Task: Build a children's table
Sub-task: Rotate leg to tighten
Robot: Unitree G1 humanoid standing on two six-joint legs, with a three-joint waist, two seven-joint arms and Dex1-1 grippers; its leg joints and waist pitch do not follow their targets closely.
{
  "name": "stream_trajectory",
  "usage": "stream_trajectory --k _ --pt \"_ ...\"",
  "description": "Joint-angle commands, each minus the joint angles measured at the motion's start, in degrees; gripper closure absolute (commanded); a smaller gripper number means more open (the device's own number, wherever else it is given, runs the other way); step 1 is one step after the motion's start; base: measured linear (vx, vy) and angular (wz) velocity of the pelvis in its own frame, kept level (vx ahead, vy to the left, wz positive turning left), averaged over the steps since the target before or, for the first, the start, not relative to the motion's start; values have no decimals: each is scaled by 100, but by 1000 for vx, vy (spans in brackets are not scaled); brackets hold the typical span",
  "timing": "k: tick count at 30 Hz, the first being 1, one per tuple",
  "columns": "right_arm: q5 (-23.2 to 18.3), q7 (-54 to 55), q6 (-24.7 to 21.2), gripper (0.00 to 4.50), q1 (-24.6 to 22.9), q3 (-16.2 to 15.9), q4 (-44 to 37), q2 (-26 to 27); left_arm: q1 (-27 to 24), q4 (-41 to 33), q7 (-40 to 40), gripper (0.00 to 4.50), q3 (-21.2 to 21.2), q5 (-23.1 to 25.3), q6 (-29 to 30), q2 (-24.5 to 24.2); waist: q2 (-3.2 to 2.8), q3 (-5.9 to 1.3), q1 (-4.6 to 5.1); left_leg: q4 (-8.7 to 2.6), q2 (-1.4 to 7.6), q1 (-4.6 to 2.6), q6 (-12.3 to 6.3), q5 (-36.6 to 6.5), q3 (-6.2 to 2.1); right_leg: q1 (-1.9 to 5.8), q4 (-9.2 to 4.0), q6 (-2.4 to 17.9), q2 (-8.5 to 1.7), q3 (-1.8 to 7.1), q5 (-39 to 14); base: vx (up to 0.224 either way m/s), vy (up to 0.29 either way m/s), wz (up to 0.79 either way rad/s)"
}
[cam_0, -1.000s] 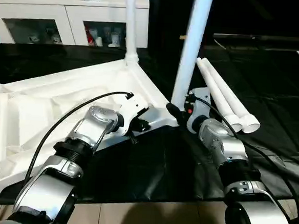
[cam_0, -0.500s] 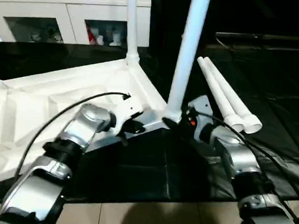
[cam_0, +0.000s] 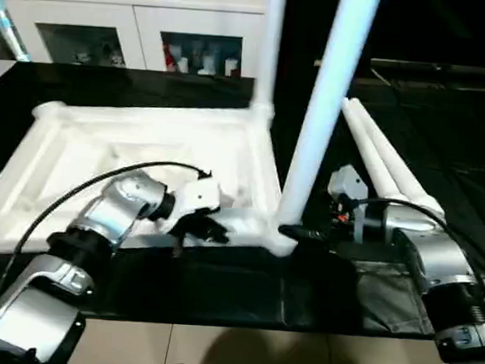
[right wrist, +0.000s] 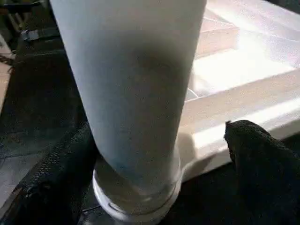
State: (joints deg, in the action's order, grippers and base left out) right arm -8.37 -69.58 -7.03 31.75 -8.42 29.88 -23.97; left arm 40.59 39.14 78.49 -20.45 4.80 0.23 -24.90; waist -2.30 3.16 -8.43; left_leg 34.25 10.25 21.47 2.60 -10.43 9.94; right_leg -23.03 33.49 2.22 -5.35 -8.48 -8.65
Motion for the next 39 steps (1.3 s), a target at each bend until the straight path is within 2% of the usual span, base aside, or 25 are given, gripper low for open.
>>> stream_trajectory --k 1,3,5,6,7,9,11,16,19,20,23,25,30,36,39 --pt "52 -124 -9 5 8 -112 -101 -78 8 -218 308 450 -126 -55 -209 -37 7 -470 23 -366 380 -95 -337 -1140 -113 343 -358 995 -483 402 -1479 0 0 0" --pt "60 -228 34 5 -2 -197 -119 -57 1 -198 448 450 -162 -35 -321 -78 32 -470 29 -370 380 -90 -334 -1133 -113 345 -358 969 -480 403 -1497 0 0 0" --pt "19 -323 -19 5 -5 -246 -135 -5 -5 -203 524 450 -192 -25 -391 -109 18 -473 20 -365 384 -90 -342 -1091 -115 340 -349 961 -483 406 -1492 0 0 0" --pt "-2 -370 -41 5 -7 -278 -147 9 -3 -198 554 450 -204 -38 -414 -117 37 -473 23 -367 383 -85 -351 -1090 -113 343 -350 959 -482 404 -1500 0 0 0" --pt "-3 -372 -41 22 -7 -279 -147 9 -3 -198 555 450 -204 -39 -415 -117 26 -474 18 -366 385 -90 -350 -1084 -115 339 -346 955 -482 404 -1514 0 0 0" --pt "-8 -491 -65 22 -12 -343 -164 10 7 -176 591 450 -217 -63 -447 -120 24 -475 16 -364 386 -90 -350 -1072 -113 337 -345 963 -480 405 -1493 0 0 0" --pt "-1 -567 -111 53 -17 -396 -174 2 21 -145 589 450 -213 -45 -481 -109 27 -476 11 -366 391 -89 -345 -1047 -115 336 -342 962 -484 408 -1482 0 0 0" --pt "63 -762 -180 69 -69 -546 -265 -143 43 -70 582 450 -200 -28 -535 -99 31 -471 8 -364 383 -86 -337 -1065 -112 340 -350 935 -475 407 -1521 0 0 0" --pt "42 -736 -200 69 -97 -520 -279 -162 45 -23 576 450 -197 -14 -575 -98 31 -472 3 -364 383 -87 -336 -1065 -116 341 -354 904 -482 406 -1579 0 0 0" --pt "28 -735 -227 99 -105 -517 -288 -158 42 -19 573 450 -197 -10 -578 -96 27 -472 6 -364 384 -91 -326 -1077 -115 338 -358 905 -481 405 -1592 0 0 0" --pt "-7 -713 -272 105 -120 -500 -303 -99 45 -9 560 450 -197 -2 -585 -89 31 -475 6 -363 384 -91 -324 -1071 -115 340 -352 929 -478 405 -1546 0 0 0" --pt "-17 -713 -283 140 -122 -494 -305 -83 50 -6 559 450 -196 -2 -584 -87 36 -477 8 -362 387 -89 -328 -1057 -113 340 -346 948 -479 406 -1500 0 0 0" --pt "-109 -728 -337 170 -143 -525 -375 -79 55 -2 565 450 -191 -5 -584 -89 30 -474 2 -363 387 -92 -314 -1081 -114 342 -351 932 -484 405 -1561 0 0 0" --pt "-144 -767 -395 182 -198 -542 -468 -66 28 11 563 450 -184 -14 -537 -89 34 -480 0 -359 388 -90 -334 -1024 -113 341 -342 941 -484 411 -1480 0 0 0" --pt "-265 -516 -503 184 -294 -429 -548 118 85 124 73 450 -24 -15 -208 94 38 -462 3 -362 390 -97 -317 -1095 -103 327 -369 919 -487 412 -1611 0 0 0"
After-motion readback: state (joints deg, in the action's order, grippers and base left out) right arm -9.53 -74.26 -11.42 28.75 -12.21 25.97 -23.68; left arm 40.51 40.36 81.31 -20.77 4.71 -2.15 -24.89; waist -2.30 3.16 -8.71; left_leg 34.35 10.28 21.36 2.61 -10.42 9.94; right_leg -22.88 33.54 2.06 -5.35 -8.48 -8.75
